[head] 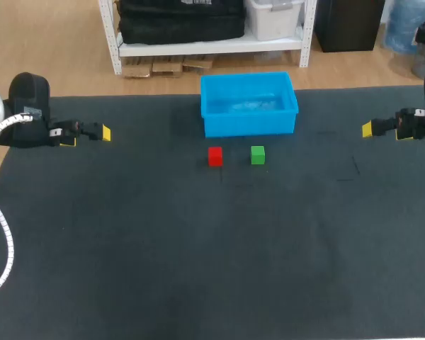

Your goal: Use the left arm to pick the red cube and place it into the blue plastic box first, then use the right arm to grasp the green cube and put it into the same blue plastic box after the first action is fully finished.

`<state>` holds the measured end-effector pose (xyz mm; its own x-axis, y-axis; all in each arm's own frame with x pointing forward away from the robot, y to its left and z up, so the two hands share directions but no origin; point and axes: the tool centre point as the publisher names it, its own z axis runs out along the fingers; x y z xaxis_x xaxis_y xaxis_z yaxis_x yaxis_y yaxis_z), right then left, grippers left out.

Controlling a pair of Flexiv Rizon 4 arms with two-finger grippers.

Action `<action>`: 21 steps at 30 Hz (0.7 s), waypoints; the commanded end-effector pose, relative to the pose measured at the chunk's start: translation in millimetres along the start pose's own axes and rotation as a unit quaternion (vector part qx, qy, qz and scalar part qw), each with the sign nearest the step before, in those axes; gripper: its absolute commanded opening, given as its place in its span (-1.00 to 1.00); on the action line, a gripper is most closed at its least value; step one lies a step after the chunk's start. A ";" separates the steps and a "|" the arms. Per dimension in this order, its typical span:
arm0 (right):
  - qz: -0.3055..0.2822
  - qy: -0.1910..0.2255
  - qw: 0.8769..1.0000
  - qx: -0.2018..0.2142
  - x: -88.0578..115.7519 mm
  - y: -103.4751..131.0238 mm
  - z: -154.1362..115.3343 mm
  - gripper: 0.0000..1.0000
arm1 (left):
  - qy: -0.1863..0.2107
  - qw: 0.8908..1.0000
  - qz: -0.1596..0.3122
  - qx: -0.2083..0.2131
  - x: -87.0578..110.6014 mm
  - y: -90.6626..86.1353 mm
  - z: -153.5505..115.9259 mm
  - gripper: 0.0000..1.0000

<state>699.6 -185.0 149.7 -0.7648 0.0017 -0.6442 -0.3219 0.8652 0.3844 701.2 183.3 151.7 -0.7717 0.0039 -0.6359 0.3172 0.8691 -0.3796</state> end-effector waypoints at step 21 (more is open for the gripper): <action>0.000 0.001 1.000 0.000 -0.3 -0.1 0.3 1.00 | 0.003 1.000 -0.003 -0.004 -0.2 -1.4 2.9 1.00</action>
<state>699.6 -185.0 149.7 -0.7648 0.0017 -0.6442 -0.3219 0.8652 0.3844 701.1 182.7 150.7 -0.7740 0.0011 -0.6332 0.3147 0.8684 -0.3833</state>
